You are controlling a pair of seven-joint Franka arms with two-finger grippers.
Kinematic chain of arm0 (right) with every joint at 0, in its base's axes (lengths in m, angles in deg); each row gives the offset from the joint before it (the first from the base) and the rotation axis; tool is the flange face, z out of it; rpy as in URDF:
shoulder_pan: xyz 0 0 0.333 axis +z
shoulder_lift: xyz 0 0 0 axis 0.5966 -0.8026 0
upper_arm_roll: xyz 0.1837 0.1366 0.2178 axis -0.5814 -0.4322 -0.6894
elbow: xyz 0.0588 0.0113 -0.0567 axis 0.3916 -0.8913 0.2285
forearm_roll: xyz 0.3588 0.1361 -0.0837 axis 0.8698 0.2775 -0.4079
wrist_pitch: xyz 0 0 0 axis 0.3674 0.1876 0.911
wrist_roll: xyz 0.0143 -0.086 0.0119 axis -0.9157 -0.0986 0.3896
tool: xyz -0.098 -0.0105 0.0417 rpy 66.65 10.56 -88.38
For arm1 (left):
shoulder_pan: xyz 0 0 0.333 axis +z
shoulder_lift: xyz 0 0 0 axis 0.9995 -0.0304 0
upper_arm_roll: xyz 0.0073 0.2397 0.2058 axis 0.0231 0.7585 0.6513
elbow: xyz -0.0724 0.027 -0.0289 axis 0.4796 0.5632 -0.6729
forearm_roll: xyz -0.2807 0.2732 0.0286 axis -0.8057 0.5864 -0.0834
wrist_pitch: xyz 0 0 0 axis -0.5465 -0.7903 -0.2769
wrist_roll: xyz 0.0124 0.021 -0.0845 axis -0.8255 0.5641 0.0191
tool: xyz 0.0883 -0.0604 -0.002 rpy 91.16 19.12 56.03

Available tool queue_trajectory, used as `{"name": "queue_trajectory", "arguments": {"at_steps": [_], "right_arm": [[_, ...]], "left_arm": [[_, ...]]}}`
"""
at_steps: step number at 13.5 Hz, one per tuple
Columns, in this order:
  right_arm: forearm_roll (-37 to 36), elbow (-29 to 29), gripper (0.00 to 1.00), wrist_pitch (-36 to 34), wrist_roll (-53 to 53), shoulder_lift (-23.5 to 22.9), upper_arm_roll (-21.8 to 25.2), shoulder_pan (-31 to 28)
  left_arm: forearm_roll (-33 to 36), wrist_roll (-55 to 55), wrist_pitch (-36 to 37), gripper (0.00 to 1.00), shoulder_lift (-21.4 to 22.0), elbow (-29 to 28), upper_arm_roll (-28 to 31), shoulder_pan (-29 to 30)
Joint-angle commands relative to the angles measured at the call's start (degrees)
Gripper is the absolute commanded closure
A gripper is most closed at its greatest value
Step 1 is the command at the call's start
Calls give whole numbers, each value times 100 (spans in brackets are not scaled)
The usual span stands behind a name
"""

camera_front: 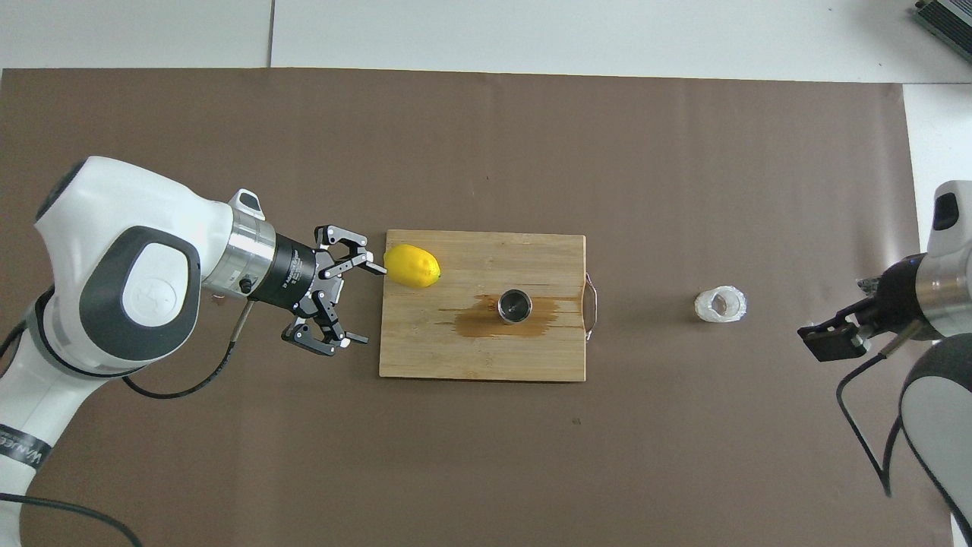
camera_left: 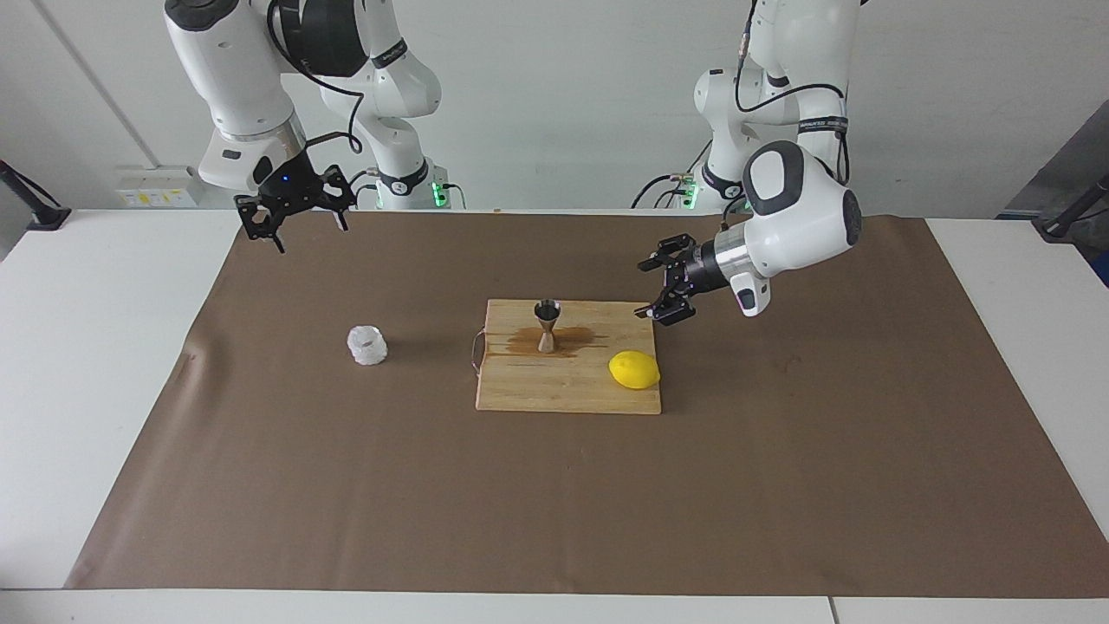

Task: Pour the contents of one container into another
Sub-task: 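Withdraw the left gripper while the right gripper reaches the white cup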

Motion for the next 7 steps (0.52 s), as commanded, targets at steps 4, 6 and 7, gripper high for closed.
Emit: {"name": "queue_trajectory", "arguments": {"at_steps": [4,6,7], "right_arm": [[348,-619,0,520,-1731,179,189,-106],[593,-934,0,1055,-2566,117,207,-255],[690,-1058,0,1301,-2953,30,207,-264]], "left_arm": [[1849,59,1151,0,-330,1240,-43,170],[2299,7,1188,0,-384,1443,-52,135],[2475,-202,1197,0,-384,1505,-52,144]]}}
